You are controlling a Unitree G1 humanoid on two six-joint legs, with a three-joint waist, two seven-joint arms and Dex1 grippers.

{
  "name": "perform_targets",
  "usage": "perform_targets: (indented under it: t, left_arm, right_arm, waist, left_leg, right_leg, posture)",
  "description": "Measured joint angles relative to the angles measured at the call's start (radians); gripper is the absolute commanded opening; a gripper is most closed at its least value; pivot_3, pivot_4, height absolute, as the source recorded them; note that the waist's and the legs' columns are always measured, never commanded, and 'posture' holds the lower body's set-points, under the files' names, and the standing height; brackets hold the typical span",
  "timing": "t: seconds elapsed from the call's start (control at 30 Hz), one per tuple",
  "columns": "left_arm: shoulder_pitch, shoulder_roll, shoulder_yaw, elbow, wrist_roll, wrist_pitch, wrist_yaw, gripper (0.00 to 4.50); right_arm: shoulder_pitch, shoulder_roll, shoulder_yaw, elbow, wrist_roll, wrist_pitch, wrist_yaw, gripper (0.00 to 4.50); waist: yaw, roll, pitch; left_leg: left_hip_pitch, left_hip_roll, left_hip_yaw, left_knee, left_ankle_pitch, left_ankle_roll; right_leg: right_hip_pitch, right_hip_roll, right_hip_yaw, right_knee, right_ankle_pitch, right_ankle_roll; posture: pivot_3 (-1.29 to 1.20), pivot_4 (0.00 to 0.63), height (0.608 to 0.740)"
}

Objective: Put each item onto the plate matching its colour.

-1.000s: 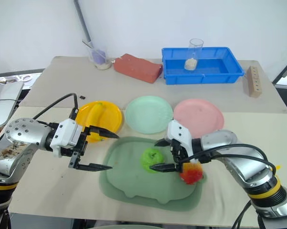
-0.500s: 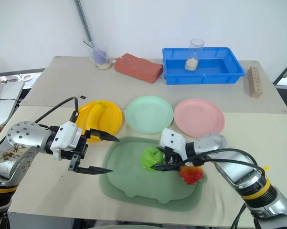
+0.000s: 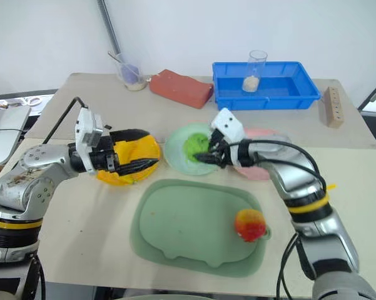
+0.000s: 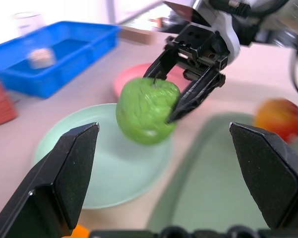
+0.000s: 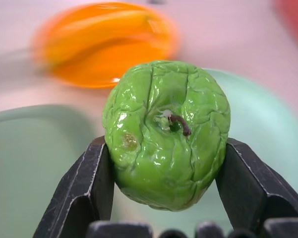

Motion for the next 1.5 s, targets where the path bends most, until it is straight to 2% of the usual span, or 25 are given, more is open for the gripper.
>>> perform_targets:
  t: [0.03, 0.07, 0.13, 0.17, 0.4, 0.57, 0.7, 0.77, 0.83, 0.9, 1.03, 1.17, 1.5]
  left_arm:
    - [0.001, -0.002, 0.000, 0.001, 0.000, 0.005, 0.007, 4.50]
    - [0.002, -0.005, -0.001, -0.001, 0.000, 0.007, 0.012, 4.50]
    - [0.009, -0.007, -0.002, -0.012, 0.000, 0.007, 0.017, 4.50]
    - [0.012, -0.007, -0.003, -0.015, 0.000, 0.007, 0.018, 4.50]
    - [0.018, -0.007, -0.002, -0.022, 0.000, 0.007, 0.032, 4.50]
    - [0.026, 0.002, -0.009, -0.035, -0.002, 0.007, 0.007, 4.50]
    - [0.052, 0.061, -0.055, -0.082, -0.005, 0.001, -0.101, 4.50]
    - [0.063, 0.082, -0.070, -0.096, -0.004, -0.005, -0.146, 4.50]
    - [0.060, 0.102, -0.124, -0.143, -0.001, -0.048, -0.235, 4.50]
    - [0.060, 0.115, -0.149, -0.167, 0.002, -0.079, -0.289, 4.50]
    - [0.052, 0.113, -0.201, -0.196, 0.008, -0.131, -0.361, 4.50]
    - [0.050, 0.113, -0.216, -0.194, 0.016, -0.155, -0.390, 4.50]
    - [0.055, 0.107, -0.228, -0.191, 0.036, -0.174, -0.411, 4.50]
  right_arm:
    - [-0.021, 0.015, 0.008, 0.049, -0.022, -0.015, -0.008, 2.56]
    - [-0.040, 0.035, 0.015, 0.107, -0.044, -0.038, -0.017, 3.61]
    - [-0.061, 0.058, 0.022, 0.194, -0.076, -0.076, -0.019, 4.33]
    - [-0.065, 0.061, 0.023, 0.215, -0.086, -0.086, -0.017, 4.47]
    - [-0.099, 0.057, 0.003, 0.243, -0.098, -0.118, 0.035, 4.47]
    - [-0.032, -0.055, -0.087, 0.072, -0.022, -0.072, 0.125, 4.47]
    - [0.159, -0.251, -0.164, -0.177, 0.117, -0.011, 0.301, 4.47]
    - [0.222, -0.300, -0.177, -0.232, 0.150, 0.003, 0.359, 4.47]
    - [0.422, -0.462, -0.236, -0.374, 0.194, 0.002, 0.461, 4.47]
    - [0.541, -0.524, -0.279, -0.425, 0.212, 0.002, 0.499, 4.47]
    - [0.679, -0.557, -0.351, -0.513, 0.238, 0.002, 0.507, 4.47]
    - [0.754, -0.571, -0.377, -0.551, 0.242, -0.001, 0.500, 4.47]
    - [0.756, -0.549, -0.301, -0.531, 0.139, -0.069, 0.389, 4.47]
  waist:
    - [0.000, 0.000, 0.000]
    - [0.000, 0.000, 0.000]
    - [0.000, 0.000, 0.000]
    - [0.000, 0.000, 0.000]
    - [0.001, 0.001, 0.000]
    - [0.006, 0.001, 0.000]
    - [0.007, 0.001, 0.000]
    - [0.000, 0.001, 0.000]
    - [0.003, 0.001, 0.002]
    - [0.002, 0.000, 0.002]
    - [-0.010, 0.002, 0.001]
    - [-0.005, 0.002, 0.001]
    - [0.001, 0.001, 0.001]
  left_leg:
    - [0.000, 0.000, 0.000, 0.000, 0.000, 0.000]
    - [0.000, 0.000, 0.000, 0.000, 0.000, 0.000]
    - [0.000, 0.000, 0.000, 0.000, 0.000, 0.000]
    - [0.000, 0.000, 0.000, 0.000, 0.000, 0.000]
    - [0.001, 0.000, 0.000, 0.000, 0.000, 0.000]
    - [0.000, 0.000, 0.000, 0.000, 0.000, 0.000]
    - [0.001, 0.000, 0.000, 0.000, 0.000, 0.000]
    - [0.003, 0.000, 0.000, 0.000, 0.000, 0.000]
    - [0.002, 0.000, 0.000, 0.000, 0.000, 0.000]
    - [0.001, 0.000, 0.000, 0.000, 0.000, 0.000]
    - [0.001, 0.000, 0.000, 0.000, -0.001, 0.000]
    - [0.001, 0.000, 0.000, 0.001, -0.001, 0.000]
    - [0.000, 0.000, 0.000, 0.001, -0.001, 0.000]
  right_leg:
    - [0.000, 0.000, 0.000, 0.000, 0.000, 0.000]
    - [0.000, 0.000, 0.000, 0.001, 0.000, 0.000]
    - [0.000, 0.001, 0.000, 0.001, 0.000, 0.000]
    - [0.001, 0.001, 0.000, 0.001, 0.000, 0.000]
    - [0.001, 0.001, -0.001, 0.001, 0.000, 0.000]
    - [0.002, 0.000, -0.001, 0.000, 0.000, 0.000]
    - [0.006, 0.000, -0.001, -0.002, 0.000, 0.000]
    - [0.006, 0.000, -0.001, -0.002, 0.000, 0.000]
    - [0.006, -0.001, -0.002, -0.005, -0.001, 0.001]
    - [0.007, -0.001, -0.002, -0.008, -0.001, 0.001]
    - [0.007, -0.001, -0.001, -0.008, -0.001, 0.002]
    - [0.007, -0.001, -0.001, -0.010, -0.001, 0.002]
    - [0.007, -0.001, 0.000, -0.012, 0.000, 0.003]
  posture:
    - [0.00, 0.150, 0.740]
    - [0.00, 0.150, 0.740]
    - [0.00, 0.150, 0.740]
    - [0.00, 0.150, 0.740]
    - [0.00, 0.150, 0.740]
    - [0.00, 0.150, 0.740]
    - [0.00, 0.150, 0.740]
    - [0.00, 0.150, 0.740]
    - [0.00, 0.150, 0.740]
    - [0.00, 0.150, 0.740]
    - [0.00, 0.150, 0.740]
    - [0.00, 0.150, 0.740]
    - [0.00, 0.150, 0.740]
